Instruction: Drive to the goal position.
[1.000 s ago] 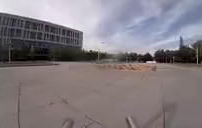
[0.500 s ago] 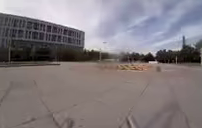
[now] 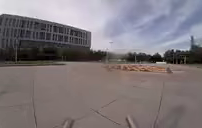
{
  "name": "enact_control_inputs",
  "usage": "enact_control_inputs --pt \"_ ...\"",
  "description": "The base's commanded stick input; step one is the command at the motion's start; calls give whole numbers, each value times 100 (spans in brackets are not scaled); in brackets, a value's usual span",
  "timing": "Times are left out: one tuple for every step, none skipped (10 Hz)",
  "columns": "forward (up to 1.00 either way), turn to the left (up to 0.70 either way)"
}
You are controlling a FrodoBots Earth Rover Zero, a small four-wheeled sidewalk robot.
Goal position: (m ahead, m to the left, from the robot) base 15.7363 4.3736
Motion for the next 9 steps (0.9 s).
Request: enact_control_inputs --pt "100 0" --pt "100 0" --pt "100 0" --pt "100 27" --pt "100 27" --pt "100 0" --pt "100 0" --pt "100 0" --pt "100 0"
